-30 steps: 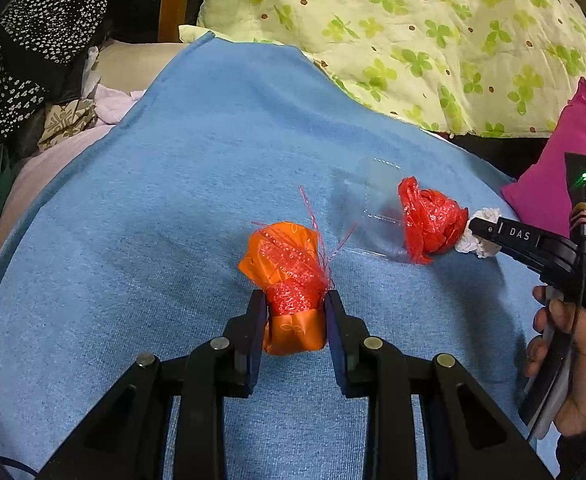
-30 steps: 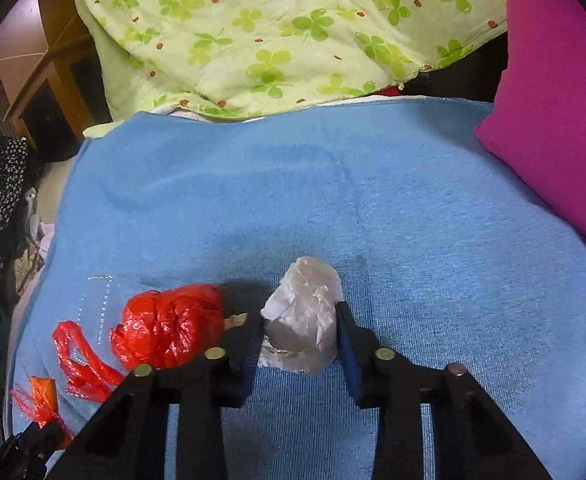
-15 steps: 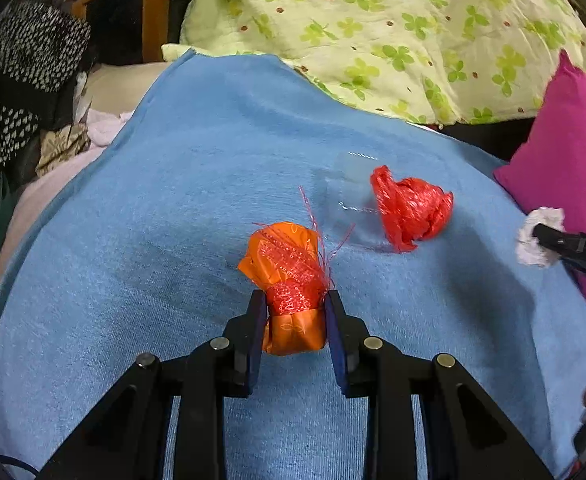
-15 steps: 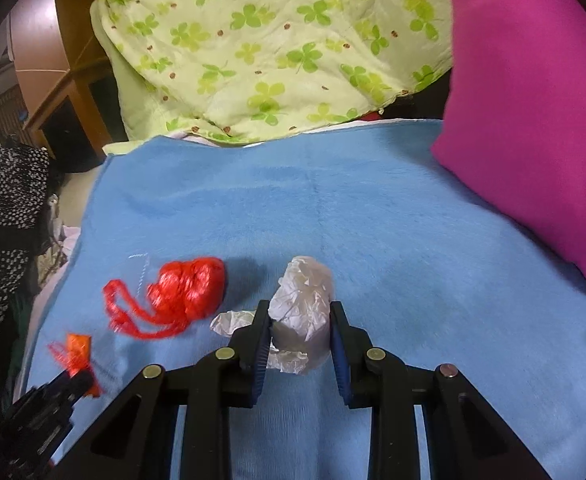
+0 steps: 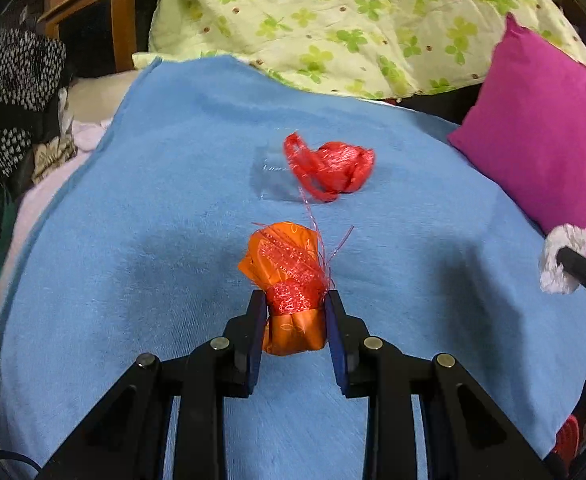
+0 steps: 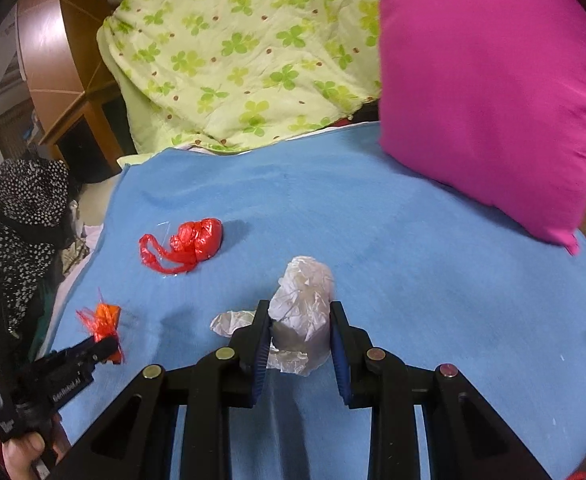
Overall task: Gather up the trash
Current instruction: 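Carry the orange candy and white tissue with both tools to the wastebasket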
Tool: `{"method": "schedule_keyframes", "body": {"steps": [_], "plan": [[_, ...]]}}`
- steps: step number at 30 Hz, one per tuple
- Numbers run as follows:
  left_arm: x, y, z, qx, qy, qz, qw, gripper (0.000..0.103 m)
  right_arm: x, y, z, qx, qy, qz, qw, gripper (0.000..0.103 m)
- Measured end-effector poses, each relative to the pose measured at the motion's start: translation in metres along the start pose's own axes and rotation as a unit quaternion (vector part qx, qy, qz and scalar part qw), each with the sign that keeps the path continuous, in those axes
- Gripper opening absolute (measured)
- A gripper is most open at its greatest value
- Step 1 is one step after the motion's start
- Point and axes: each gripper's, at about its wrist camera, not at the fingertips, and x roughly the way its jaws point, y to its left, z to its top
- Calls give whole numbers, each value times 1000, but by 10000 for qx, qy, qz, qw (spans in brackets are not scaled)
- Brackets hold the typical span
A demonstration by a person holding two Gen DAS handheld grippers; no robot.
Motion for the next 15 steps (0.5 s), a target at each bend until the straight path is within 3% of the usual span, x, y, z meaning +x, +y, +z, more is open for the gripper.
{"method": "schedule_keyframes", "body": {"steps": [15], "plan": [[-67, -43, -17, 480, -250, -53, 9985, 31, -80, -34, -40, 455, -381, 201, 9980, 30]]}}
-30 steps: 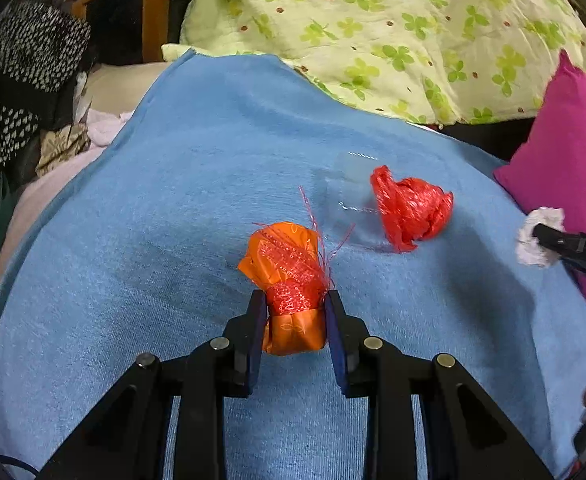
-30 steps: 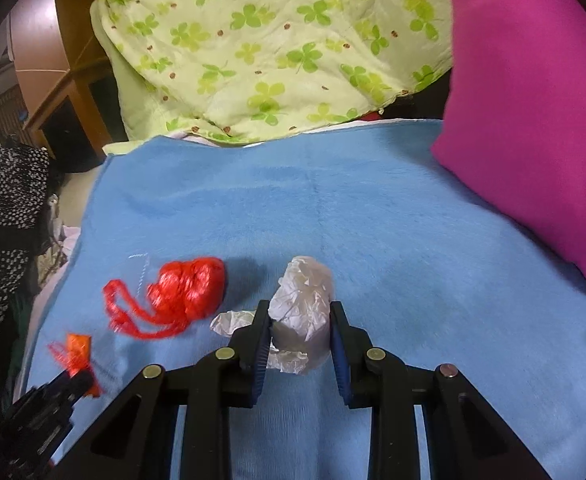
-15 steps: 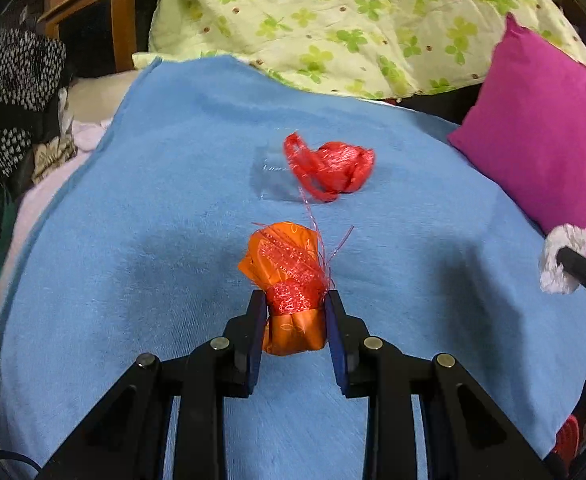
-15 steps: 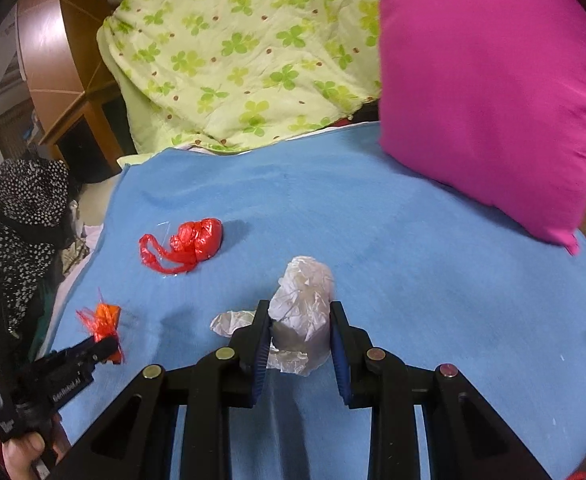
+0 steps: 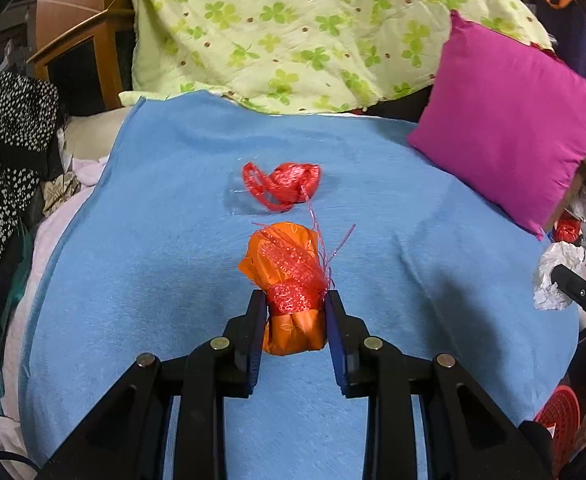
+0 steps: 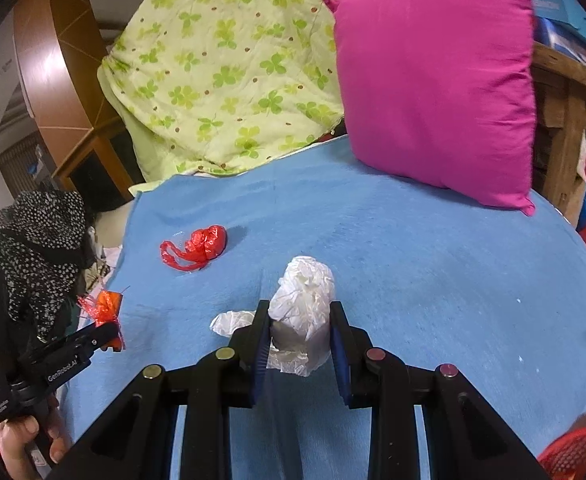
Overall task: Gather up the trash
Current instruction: 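Carry the orange candy and white tissue with both tools to the wastebasket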
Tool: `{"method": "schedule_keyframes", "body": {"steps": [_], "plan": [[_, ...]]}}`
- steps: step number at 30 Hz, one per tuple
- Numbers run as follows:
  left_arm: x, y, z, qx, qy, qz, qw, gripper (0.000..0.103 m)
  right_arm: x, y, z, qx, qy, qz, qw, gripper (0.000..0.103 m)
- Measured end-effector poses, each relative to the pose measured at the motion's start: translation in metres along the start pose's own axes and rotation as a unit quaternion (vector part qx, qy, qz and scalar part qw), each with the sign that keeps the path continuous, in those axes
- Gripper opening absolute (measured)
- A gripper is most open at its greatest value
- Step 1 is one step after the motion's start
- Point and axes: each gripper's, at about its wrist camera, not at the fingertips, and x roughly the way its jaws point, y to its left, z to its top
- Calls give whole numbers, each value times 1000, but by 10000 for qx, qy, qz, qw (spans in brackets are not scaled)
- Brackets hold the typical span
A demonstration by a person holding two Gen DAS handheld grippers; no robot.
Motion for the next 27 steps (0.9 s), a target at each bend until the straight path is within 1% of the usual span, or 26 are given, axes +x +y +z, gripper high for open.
{"method": "schedule_keyframes", "body": {"steps": [5, 9, 14, 19, 24, 27], "plan": [[-9, -19, -2, 155, -22, -117, 9998, 31, -20, -12, -10, 132, -97, 13, 9999, 30], [-14, -40, -3, 307, -28, -268, 9992, 31, -36, -26, -15, 234, -198, -72, 9995, 30], [-17, -68, -6, 522, -37, -449, 9976, 31, -62, -50, -22, 419, -341, -266, 9982, 30], [-15, -93, -10, 687, 77, -569, 9960, 31, -82, -67, -30, 494, -438, -420, 9969, 30], [-16, -123, -15, 959, 165, -770, 9923, 31, -99, -85, -42, 509, -441, -644, 9956, 30], [-18, -144, -19, 1191, 186, -895, 9887, 31, -113, -101, -53, 654, -450, -820, 9935, 30]]}}
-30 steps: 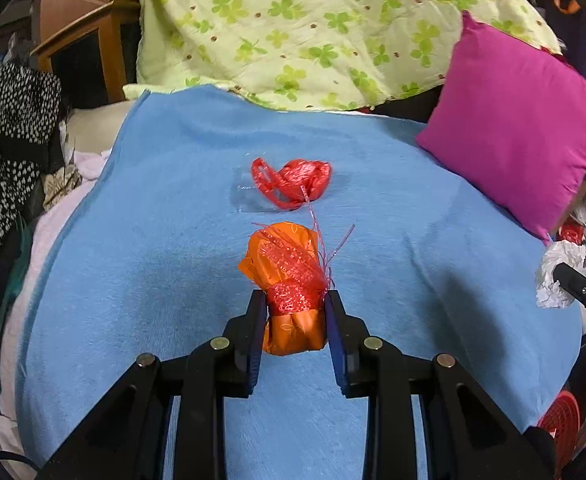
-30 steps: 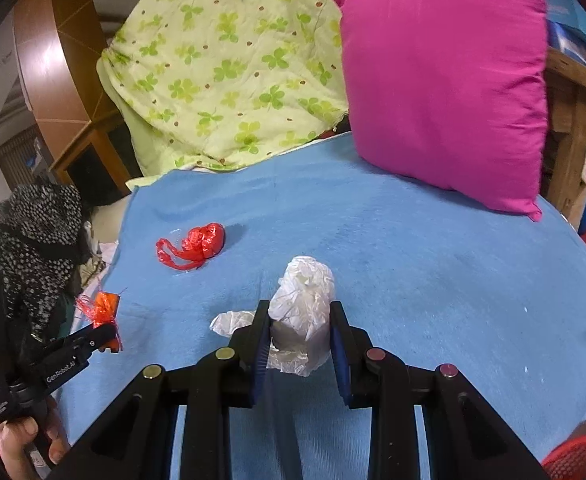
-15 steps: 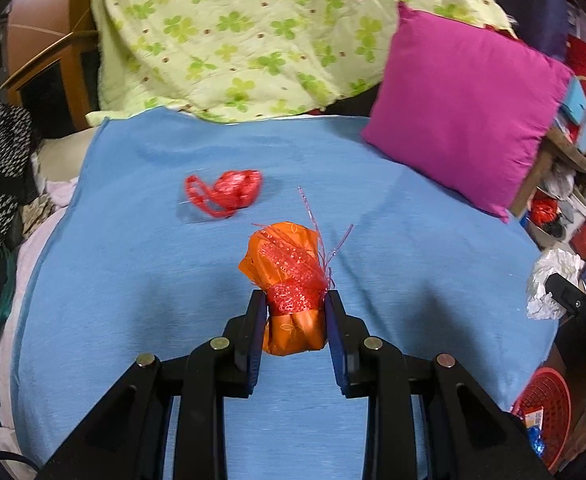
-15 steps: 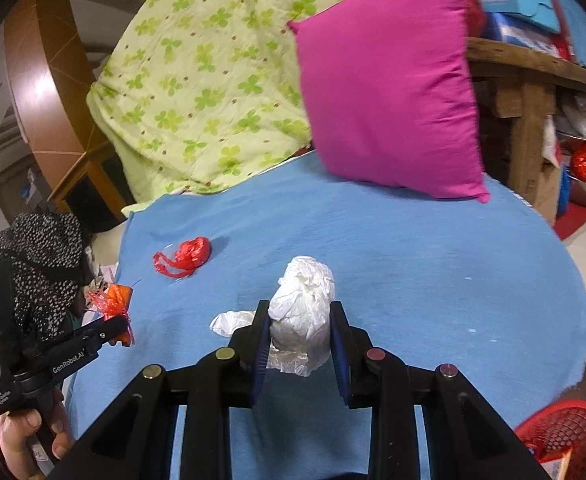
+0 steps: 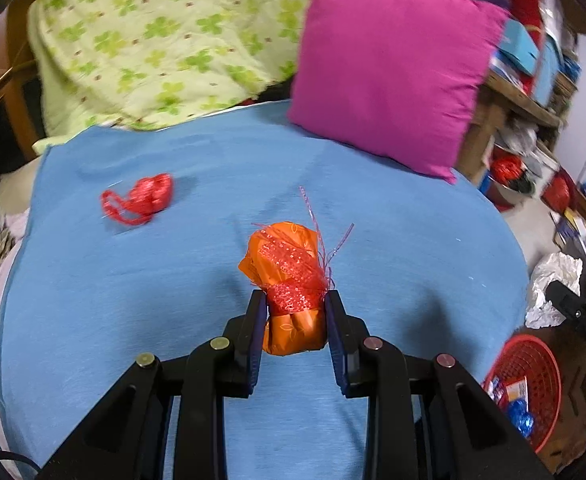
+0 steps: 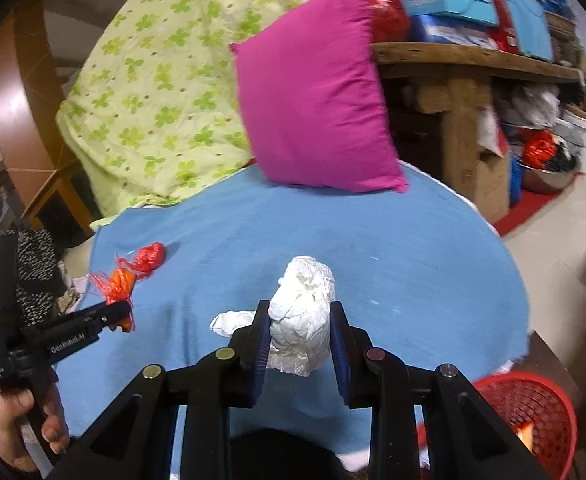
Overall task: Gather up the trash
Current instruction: 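Carry the orange candy and white tissue with both tools to the wastebasket, then open the right tool to drop the white tissue into the wastebasket, then open the left tool to drop the orange candy into the wastebasket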
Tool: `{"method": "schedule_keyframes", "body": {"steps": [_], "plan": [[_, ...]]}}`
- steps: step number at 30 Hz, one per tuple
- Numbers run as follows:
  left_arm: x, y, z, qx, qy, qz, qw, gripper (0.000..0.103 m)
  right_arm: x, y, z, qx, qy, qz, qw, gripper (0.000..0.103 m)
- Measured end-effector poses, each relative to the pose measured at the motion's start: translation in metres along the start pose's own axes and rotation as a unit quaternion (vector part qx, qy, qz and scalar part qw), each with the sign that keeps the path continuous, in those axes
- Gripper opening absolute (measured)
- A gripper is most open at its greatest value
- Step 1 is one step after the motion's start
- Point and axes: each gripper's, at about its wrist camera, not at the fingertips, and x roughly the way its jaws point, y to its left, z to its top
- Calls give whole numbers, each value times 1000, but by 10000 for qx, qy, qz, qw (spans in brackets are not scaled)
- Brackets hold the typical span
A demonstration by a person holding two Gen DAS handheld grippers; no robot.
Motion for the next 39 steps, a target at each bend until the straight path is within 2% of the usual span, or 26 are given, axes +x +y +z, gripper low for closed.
{"method": "schedule_keyframes", "body": {"steps": [6, 12, 19, 23, 25, 26, 28, 29, 39], "plan": [[0, -48, 2, 395, 24, -334, 9987, 31, -27, -49, -14, 298, -10, -430, 9986, 30], [-1, -99, 0, 793, 91, -771, 9938, 31, -56, -91, -29, 527, -39, -887, 9947, 30], [-4, -167, -18, 1221, 415, -1635, 9781, 31, -79, -136, -54, 789, 114, -1402, 9869, 30], [-3, -199, -31, 1454, 614, -1960, 9678, 31, -82, -161, -69, 946, 339, -1564, 9826, 30], [-2, -214, -37, 1607, 691, -2052, 9630, 31, -81, -169, -77, 1011, 444, -1657, 9800, 32], [-2, -219, -40, 1652, 726, -2090, 9611, 31, -79, -174, -80, 1090, 542, -1703, 9779, 37], [0, -228, -46, 1738, 811, -2144, 9577, 31, -78, -183, -86, 1260, 573, -1704, 9756, 80], [1, -232, -48, 1770, 858, -2166, 9562, 31, -79, -186, -87, 1306, 538, -1722, 9749, 82], [20, -256, -62, 1930, 1286, -2407, 9425, 31, -100, -194, -74, 1320, 73, -1880, 9732, 82]]}}
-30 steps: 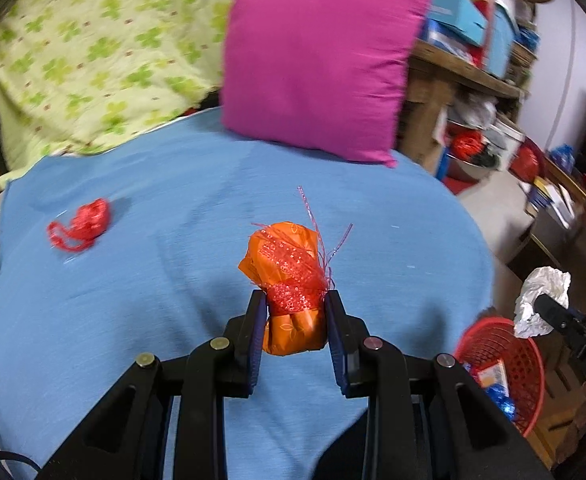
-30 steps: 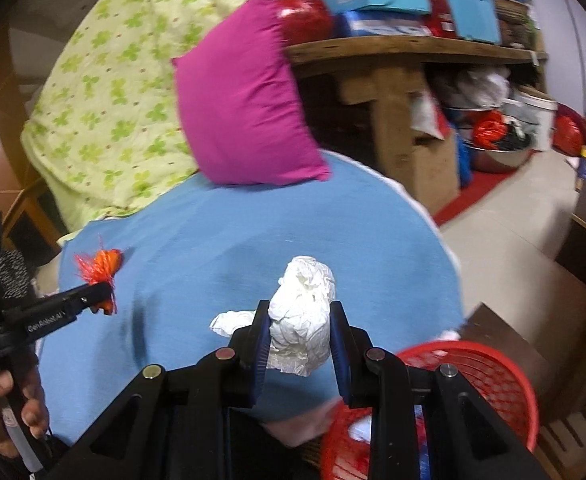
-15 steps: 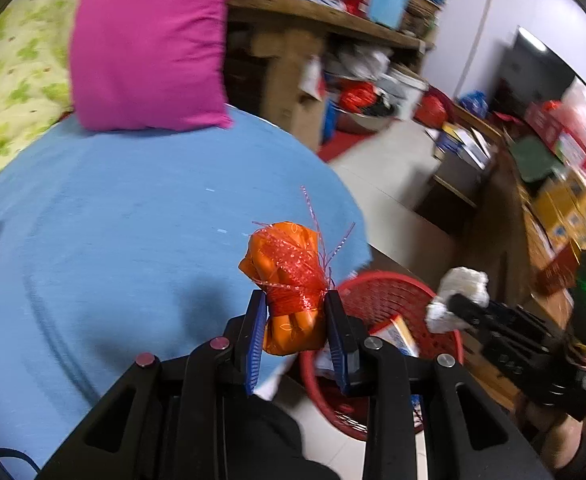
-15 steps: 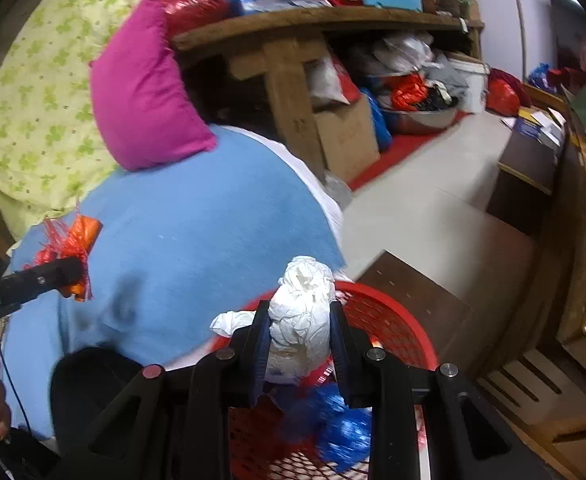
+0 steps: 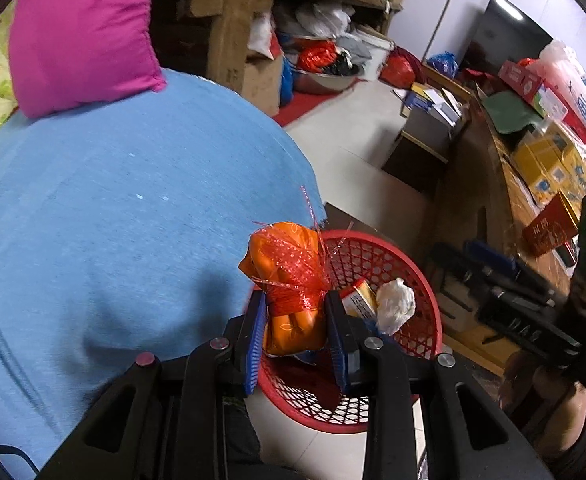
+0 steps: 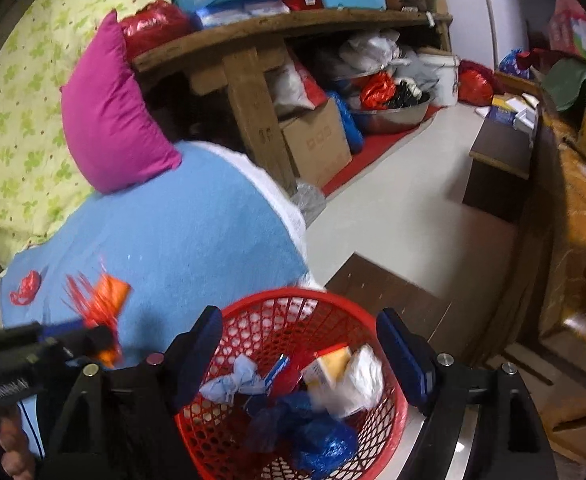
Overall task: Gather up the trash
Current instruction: 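Open the left tool to drop the orange candy into the wastebasket, then move both tools back over the red wrapper and clear tray on the blanket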
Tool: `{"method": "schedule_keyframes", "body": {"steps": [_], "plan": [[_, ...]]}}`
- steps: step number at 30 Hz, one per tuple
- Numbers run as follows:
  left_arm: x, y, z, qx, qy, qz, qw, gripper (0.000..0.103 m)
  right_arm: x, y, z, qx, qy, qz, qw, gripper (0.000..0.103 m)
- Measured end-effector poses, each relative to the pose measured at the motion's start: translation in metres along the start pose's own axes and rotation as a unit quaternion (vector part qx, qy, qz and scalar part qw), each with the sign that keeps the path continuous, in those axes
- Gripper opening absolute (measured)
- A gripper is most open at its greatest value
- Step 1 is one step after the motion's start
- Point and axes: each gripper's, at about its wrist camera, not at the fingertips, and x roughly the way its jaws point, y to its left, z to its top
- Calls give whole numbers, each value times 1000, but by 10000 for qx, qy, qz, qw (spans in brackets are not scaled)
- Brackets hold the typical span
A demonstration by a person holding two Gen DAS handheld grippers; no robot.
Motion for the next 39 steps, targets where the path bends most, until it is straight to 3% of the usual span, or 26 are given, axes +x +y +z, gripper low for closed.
{"method": "schedule_keyframes", "body": {"steps": [7, 9, 10, 11, 18, 27, 32, 39], "plan": [[23, -18, -5, 215, 341, -219, 9989, 33, -13, -6, 10, 142, -256, 53, 9996, 82], [27, -21, -4, 270, 409, -245, 9985, 50, -15, -6, 12, 149, -299, 76, 9994, 82], [28, -21, -4, 267, 427, -223, 9985, 70, -16, -5, 13, 156, -318, 88, 9993, 82], [27, -21, -4, 254, 376, -196, 9988, 75, -17, -6, 13, 159, -332, 98, 9993, 82], [4, 3, -1, 15, 19, -239, 9997, 75, -15, 3, 18, 128, -373, 183, 9991, 82], [-45, 90, -8, -892, -526, 170, 9945, 75, 0, 53, 30, -235, -335, 602, 9974, 82], [-78, 146, -29, -1378, -837, 615, 9850, 75, 13, 108, 30, -652, -226, 991, 9927, 82], [-120, 221, -65, -2045, -1226, 1145, 9644, 75, 22, 198, 27, -1388, -114, 1503, 9788, 82]]}}
